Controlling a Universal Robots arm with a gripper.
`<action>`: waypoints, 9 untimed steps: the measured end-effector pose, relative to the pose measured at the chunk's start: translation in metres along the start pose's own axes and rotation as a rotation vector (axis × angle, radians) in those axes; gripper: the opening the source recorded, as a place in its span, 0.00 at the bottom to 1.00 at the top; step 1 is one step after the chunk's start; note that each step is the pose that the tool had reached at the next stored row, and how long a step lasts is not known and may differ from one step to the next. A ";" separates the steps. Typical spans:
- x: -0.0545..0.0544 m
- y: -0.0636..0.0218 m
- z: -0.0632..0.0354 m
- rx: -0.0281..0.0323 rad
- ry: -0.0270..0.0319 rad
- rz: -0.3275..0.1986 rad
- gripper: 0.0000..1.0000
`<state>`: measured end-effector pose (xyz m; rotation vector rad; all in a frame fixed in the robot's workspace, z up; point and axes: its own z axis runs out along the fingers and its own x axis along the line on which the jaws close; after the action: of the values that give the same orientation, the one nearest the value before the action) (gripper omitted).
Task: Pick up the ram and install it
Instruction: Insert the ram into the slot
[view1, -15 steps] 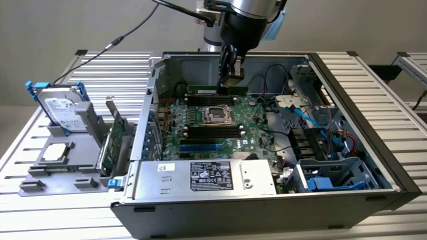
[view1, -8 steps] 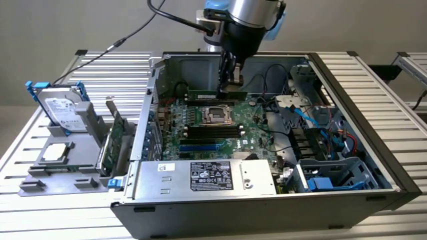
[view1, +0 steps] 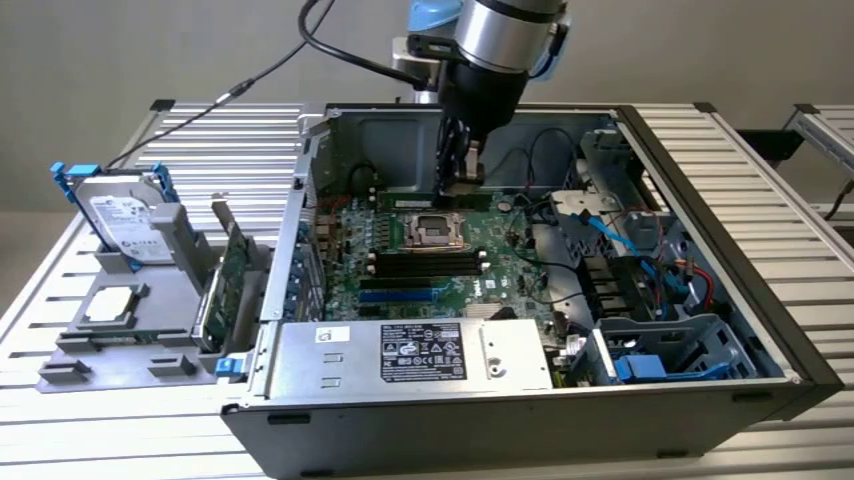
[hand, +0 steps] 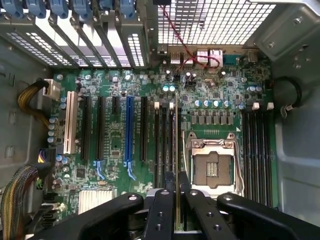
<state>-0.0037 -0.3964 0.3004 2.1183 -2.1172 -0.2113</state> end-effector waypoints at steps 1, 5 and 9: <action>0.000 -0.0004 0.0018 0.0000 0.0002 -0.001 0.14; 0.000 -0.0018 0.0089 0.0000 0.0012 -0.006 0.14; 0.001 -0.0030 0.0160 0.0009 0.0028 -0.013 0.14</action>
<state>-0.0040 -0.3969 0.2840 2.1325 -2.1027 -0.2087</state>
